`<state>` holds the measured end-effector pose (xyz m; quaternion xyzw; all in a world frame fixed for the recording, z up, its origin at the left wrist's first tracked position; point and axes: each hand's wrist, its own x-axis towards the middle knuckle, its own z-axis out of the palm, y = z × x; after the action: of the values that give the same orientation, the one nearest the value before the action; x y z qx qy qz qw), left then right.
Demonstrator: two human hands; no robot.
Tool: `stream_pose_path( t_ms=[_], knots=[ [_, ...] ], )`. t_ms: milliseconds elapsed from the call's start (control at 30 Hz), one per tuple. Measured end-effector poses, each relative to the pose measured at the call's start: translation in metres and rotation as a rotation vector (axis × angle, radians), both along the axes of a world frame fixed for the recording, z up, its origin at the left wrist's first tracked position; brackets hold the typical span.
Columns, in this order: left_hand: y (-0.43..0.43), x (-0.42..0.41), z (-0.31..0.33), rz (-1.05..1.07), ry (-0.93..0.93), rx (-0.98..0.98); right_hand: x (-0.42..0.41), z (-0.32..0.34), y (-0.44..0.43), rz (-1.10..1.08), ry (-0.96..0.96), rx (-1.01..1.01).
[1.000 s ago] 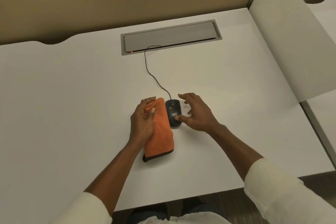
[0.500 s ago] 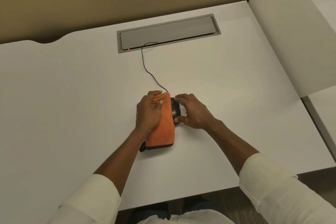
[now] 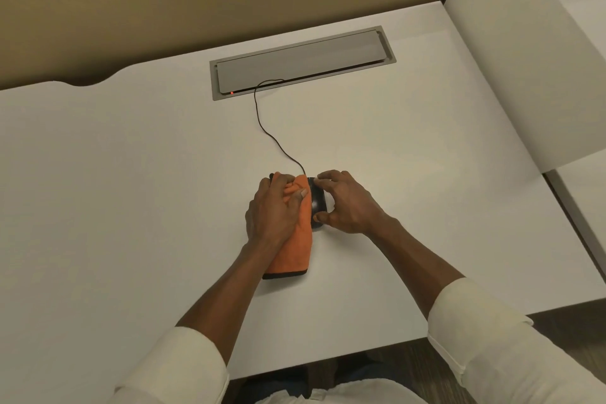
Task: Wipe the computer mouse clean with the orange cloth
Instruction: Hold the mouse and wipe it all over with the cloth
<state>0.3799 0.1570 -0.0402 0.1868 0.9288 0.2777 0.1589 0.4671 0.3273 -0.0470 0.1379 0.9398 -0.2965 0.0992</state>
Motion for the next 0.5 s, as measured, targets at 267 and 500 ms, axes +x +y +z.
stream_pose_path(
  t_ms=[267,500],
  knots=[
    [-0.011,0.018,0.001,-0.012,0.043,-0.056,-0.001,-0.001,0.002,0.002,-0.005,-0.038],
    [0.01,-0.014,0.012,-0.087,0.041,-0.152,-0.005,0.002,0.005,0.034,-0.013,-0.013]
  ],
)
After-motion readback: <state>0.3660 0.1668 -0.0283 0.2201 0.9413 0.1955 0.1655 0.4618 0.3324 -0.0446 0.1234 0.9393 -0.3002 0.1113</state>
